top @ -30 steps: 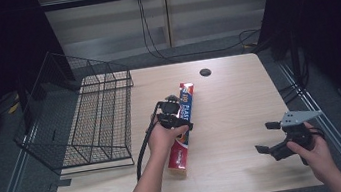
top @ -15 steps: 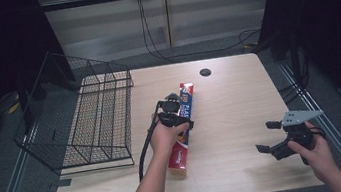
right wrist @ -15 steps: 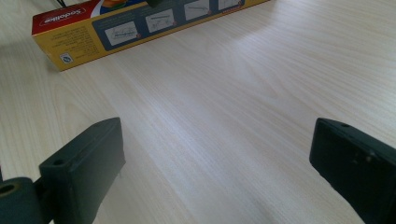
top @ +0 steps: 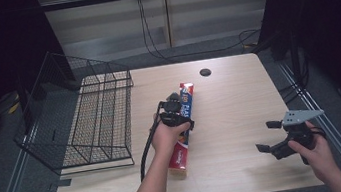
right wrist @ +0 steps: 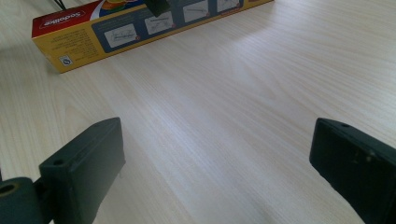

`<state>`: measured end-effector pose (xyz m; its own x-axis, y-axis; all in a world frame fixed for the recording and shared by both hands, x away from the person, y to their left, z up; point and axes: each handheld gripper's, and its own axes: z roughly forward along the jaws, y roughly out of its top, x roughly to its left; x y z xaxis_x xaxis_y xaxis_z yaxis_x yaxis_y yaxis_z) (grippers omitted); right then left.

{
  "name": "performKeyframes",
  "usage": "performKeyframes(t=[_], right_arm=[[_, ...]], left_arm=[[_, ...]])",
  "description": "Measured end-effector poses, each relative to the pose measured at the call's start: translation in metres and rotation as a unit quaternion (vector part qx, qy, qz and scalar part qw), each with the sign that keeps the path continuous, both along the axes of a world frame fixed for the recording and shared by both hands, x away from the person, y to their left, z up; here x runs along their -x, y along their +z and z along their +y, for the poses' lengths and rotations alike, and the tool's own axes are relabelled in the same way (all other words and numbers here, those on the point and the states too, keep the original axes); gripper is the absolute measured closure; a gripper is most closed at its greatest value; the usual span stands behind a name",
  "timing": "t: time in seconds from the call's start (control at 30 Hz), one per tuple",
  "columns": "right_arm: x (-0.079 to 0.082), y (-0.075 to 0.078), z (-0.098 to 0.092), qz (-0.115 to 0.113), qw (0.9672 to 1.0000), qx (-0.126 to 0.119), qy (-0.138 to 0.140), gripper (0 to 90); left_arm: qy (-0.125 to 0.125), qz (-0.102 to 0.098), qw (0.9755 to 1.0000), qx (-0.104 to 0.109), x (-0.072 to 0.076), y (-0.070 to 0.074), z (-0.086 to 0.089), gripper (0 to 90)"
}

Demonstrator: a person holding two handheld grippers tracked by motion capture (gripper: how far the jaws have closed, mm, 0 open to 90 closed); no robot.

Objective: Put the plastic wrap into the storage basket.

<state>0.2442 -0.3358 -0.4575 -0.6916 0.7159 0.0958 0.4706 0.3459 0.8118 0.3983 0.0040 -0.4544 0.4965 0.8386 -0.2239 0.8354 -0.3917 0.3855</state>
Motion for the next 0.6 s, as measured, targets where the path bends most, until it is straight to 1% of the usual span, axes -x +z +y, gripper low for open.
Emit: performKeyframes(t=[0.07, 0.1, 0.13, 0.17, 0.2, 0.23, 0.27, 0.3, 0.33, 0.37, 0.5, 0.53, 0.57, 0.6], right_arm=[[0.0, 0.0, 0.0, -0.001, 1.0, 0.0, 0.0, 3.0], [0.0, 0.0, 0.0, -0.001, 1.0, 0.001, -0.001, 3.0], [0.0, 0.0, 0.0, -0.002, 1.0, 0.0, 0.0, 3.0], [0.0, 0.0, 0.001, -0.001, 1.0, 0.0, 0.001, 3.0], [0.0, 0.0, 0.001, -0.001, 1.0, 0.001, 0.001, 3.0], [0.0, 0.0, 0.001, -0.001, 1.0, 0.0, 0.001, 3.0], [0.0, 0.0, 0.001, -0.001, 1.0, 0.0, 0.001, 3.0], [0.0, 0.0, 0.001, -0.001, 1.0, -0.001, 0.002, 3.0], [0.0, 0.0, 0.001, -0.001, 1.0, -0.001, 0.002, 3.0], [0.0, 0.0, 0.001, -0.003, 1.0, -0.001, 0.002, 3.0], [-0.001, 0.0, 0.002, -0.003, 1.0, 0.0, 0.003, 3.0], [-0.001, 0.0, 0.002, -0.003, 1.0, 0.001, 0.003, 3.0], [-0.001, 0.0, 0.002, -0.003, 1.0, 0.0, 0.003, 3.0], [-0.001, 0.0, 0.002, -0.003, 1.0, 0.0, 0.003, 3.0]], left_arm=[[0.004, 0.001, 1.0, -0.002, 0.0, 0.001, -0.001, 33.4], [0.006, 0.006, 1.0, -0.005, 0.0, 0.002, -0.001, 34.1], [0.014, 0.012, 0.9998, -0.008, 0.0, 0.003, -0.002, 35.4], [0.011, 0.019, 0.9995, -0.025, 0.0, 0.006, -0.003, 37.6], [0.01, 0.02, 0.9992, -0.035, 0.0, 0.007, -0.005, 38.4], [0.009, 0.021, 0.999, -0.039, 0.0, 0.009, -0.005, 39.5], [0.009, 0.021, 0.999, -0.039, 0.0, 0.009, -0.005, 40.8], [0.0, 0.025, 0.9984, -0.05, 0.0, 0.013, -0.004, 42.3], [0.0, 0.025, 0.9984, -0.05, 0.0, 0.013, -0.004, 42.5], [-0.009, 0.033, 0.9977, -0.057, 0.0, 0.015, -0.002, 42.5], [-0.018, 0.042, 0.9971, -0.061, 0.001, 0.021, 0.002, 42.8], [-0.014, 0.043, 0.9974, -0.057, 0.001, 0.023, 0.003, 42.9], [-0.02, 0.045, 0.9969, -0.061, 0.0, 0.029, 0.006, 42.9], [-0.02, 0.045, 0.9969, -0.061, 0.0, 0.029, 0.006, 42.9]])
